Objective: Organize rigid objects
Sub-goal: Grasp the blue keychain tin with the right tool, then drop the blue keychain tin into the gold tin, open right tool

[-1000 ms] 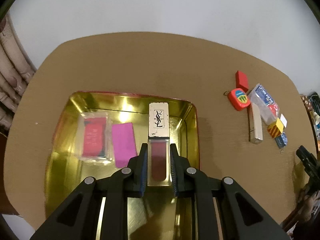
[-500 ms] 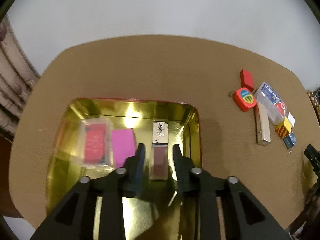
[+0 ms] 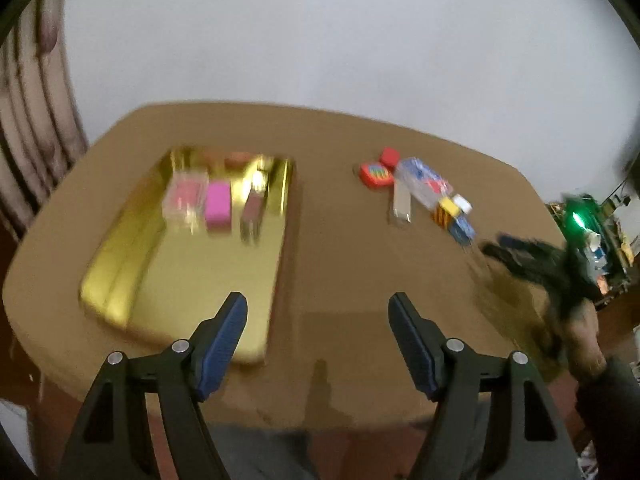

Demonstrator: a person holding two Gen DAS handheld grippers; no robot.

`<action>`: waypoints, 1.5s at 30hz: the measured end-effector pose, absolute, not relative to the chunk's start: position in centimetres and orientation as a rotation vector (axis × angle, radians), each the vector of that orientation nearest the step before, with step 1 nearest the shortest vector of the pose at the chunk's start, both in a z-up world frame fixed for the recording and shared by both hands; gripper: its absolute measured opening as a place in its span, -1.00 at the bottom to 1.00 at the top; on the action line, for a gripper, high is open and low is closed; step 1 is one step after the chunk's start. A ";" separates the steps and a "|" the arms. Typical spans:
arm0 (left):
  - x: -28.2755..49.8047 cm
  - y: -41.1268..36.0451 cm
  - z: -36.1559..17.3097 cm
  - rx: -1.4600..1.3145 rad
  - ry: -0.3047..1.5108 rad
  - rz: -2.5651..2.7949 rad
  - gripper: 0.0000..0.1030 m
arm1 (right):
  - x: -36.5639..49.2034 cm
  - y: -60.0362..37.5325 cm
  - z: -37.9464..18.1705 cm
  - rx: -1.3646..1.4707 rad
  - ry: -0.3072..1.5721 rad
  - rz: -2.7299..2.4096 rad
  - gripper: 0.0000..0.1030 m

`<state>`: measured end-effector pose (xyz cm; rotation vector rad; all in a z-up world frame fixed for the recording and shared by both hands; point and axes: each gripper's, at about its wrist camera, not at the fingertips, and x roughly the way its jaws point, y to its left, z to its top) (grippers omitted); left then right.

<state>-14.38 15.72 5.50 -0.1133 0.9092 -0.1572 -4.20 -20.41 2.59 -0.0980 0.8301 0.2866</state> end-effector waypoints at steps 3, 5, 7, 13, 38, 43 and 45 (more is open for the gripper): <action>-16.6 16.2 4.4 -0.124 0.938 -0.138 0.35 | -3.1 -18.9 2.2 -0.140 0.854 0.289 0.27; -17.5 16.9 3.7 -0.136 0.960 -0.110 0.39 | -2.3 -18.5 1.9 -0.150 0.866 0.294 0.27; -17.9 17.4 2.8 -0.177 0.993 -0.119 0.42 | -1.6 -18.3 1.7 -0.139 0.879 0.293 0.27; -18.6 19.2 0.8 -0.248 1.037 -0.087 0.42 | -0.4 -18.7 1.3 -0.112 0.909 0.303 0.27; -22.8 21.7 0.0 -0.206 0.992 0.018 0.56 | -1.5 -3.0 10.1 -0.004 0.917 0.604 -0.40; -23.5 23.9 0.4 -0.244 0.964 0.043 0.63 | 0.7 5.2 9.2 -0.003 0.984 0.651 -0.40; -23.4 24.9 0.0 -0.280 0.972 0.049 0.65 | 2.2 8.2 7.9 0.002 1.022 0.629 -0.40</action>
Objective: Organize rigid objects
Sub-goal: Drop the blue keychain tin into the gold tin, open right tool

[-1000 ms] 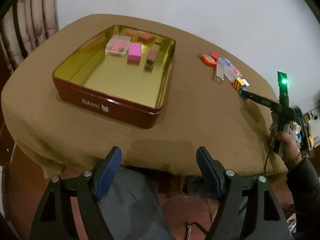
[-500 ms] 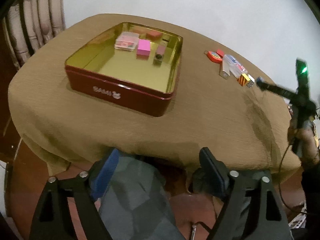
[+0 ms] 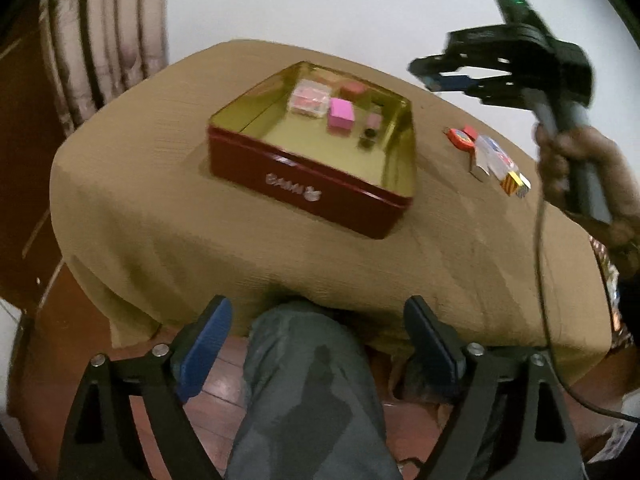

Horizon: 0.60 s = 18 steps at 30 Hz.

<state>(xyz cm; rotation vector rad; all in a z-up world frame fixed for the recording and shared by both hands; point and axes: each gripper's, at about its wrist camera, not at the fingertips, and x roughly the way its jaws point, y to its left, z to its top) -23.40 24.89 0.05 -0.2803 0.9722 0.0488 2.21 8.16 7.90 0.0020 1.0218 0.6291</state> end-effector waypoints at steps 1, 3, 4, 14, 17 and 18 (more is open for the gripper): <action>-23.4 25.3 -0.2 -0.301 0.980 0.045 0.65 | 3.1 9.2 7.5 0.011 1.036 0.619 -0.40; -23.3 26.2 -0.5 -0.337 0.987 0.040 0.65 | 4.5 10.8 6.4 0.011 1.061 0.596 -0.40; -23.4 26.5 -0.5 -0.349 0.984 0.045 0.65 | 5.2 11.8 5.8 -0.002 1.077 0.586 -0.40; -23.1 25.2 -0.9 -0.285 0.990 0.037 0.66 | 8.1 15.2 1.9 -0.109 1.134 0.506 -0.39; -23.0 24.9 -1.3 -0.271 1.005 0.033 0.66 | 8.2 14.9 1.4 -0.115 1.132 0.474 -0.38; -23.0 24.8 -1.4 -0.268 0.978 0.030 0.66 | 8.4 14.9 1.1 -0.082 1.141 0.492 -0.38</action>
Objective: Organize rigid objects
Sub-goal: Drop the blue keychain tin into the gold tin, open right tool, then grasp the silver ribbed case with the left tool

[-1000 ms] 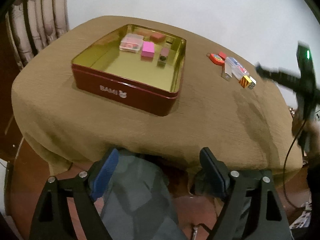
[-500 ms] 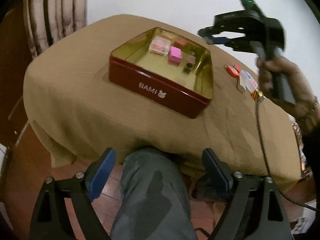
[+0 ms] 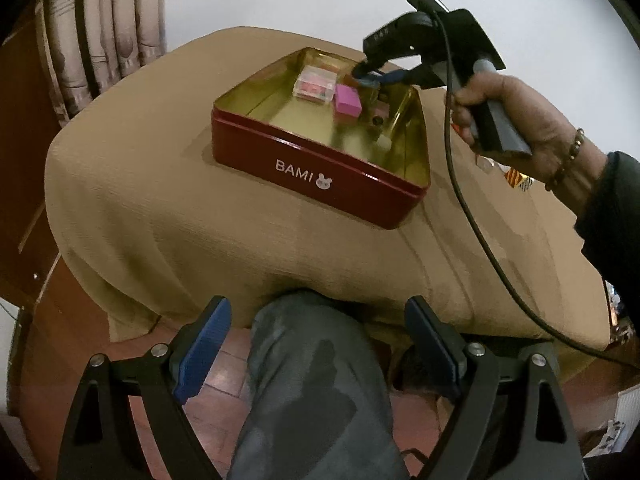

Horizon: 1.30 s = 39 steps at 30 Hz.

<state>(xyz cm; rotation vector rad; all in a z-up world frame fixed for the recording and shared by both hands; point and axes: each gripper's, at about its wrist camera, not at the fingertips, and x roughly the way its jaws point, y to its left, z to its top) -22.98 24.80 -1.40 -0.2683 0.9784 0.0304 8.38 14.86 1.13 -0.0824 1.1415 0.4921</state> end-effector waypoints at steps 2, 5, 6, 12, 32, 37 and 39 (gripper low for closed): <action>-23.0 24.8 -1.5 -0.269 0.980 0.033 0.66 | 8.5 14.7 1.1 -0.061 1.146 0.480 -0.20; -23.0 24.9 -1.3 -0.279 0.976 0.034 0.66 | 8.6 14.8 1.3 -0.053 1.137 0.467 -0.19; -23.1 25.0 -1.3 -0.279 0.973 0.034 0.66 | 8.5 14.5 1.4 -0.033 1.136 0.477 -0.19; -23.3 24.4 -1.1 -0.255 0.964 0.043 0.66 | 2.9 8.5 6.3 0.066 0.924 0.566 -0.18; -17.0 11.8 4.8 0.007 0.863 -0.157 0.82 | -9.3 -27.2 2.2 -0.073 0.788 -0.171 -0.05; -11.6 8.0 5.1 0.054 0.879 -0.183 0.82 | -10.9 -29.7 2.4 0.037 0.737 -0.131 0.02; -9.3 6.7 4.7 0.041 0.890 -0.206 0.82 | -11.0 -30.6 2.4 0.077 0.727 -0.133 0.10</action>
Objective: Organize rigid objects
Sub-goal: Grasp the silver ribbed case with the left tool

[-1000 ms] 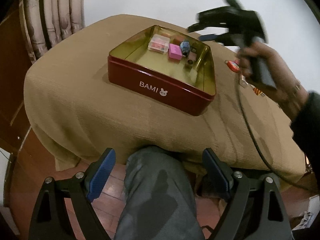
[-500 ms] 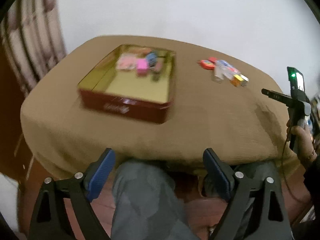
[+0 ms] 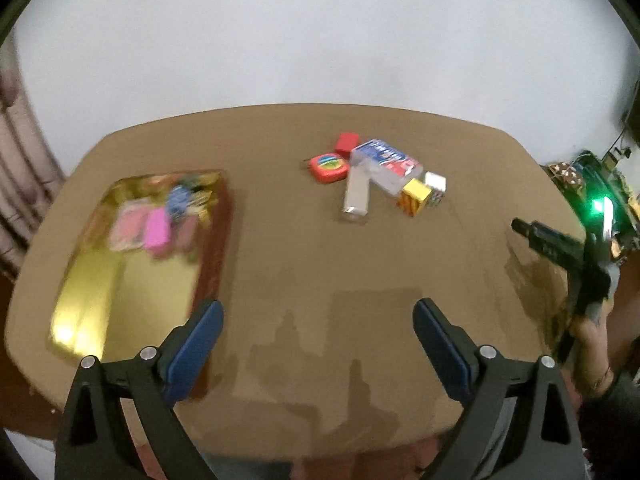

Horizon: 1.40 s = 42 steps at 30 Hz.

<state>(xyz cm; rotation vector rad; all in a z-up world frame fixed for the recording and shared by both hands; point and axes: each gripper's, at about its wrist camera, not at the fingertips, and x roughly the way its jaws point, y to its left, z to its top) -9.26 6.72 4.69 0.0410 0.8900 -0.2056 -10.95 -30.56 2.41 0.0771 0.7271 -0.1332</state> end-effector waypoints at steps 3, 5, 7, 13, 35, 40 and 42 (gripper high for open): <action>-6.1 4.8 4.0 0.040 0.913 -0.228 0.82 | -11.1 -30.0 2.4 0.120 0.704 -0.127 0.15; -3.8 3.6 3.1 0.068 0.929 -0.212 0.82 | -10.8 -30.9 2.4 0.120 0.698 -0.123 0.19; -1.6 2.5 2.3 0.077 0.944 -0.241 0.82 | -10.9 -31.1 2.4 0.115 0.696 -0.112 0.22; 2.5 -0.1 0.5 0.158 0.963 -0.256 0.82 | -11.2 -30.2 2.3 0.129 0.679 -0.075 0.23; 7.8 -1.4 -3.2 0.182 1.062 -0.293 -0.16 | -11.6 -30.5 2.7 0.147 0.647 -0.043 0.24; 7.1 -1.9 -2.8 0.168 1.059 -0.297 -0.49 | -11.4 -30.9 2.8 0.157 0.640 -0.057 0.24; 6.5 -2.2 -2.7 0.145 1.063 -0.310 -0.49 | -11.2 -31.1 2.7 0.162 0.642 -0.064 0.24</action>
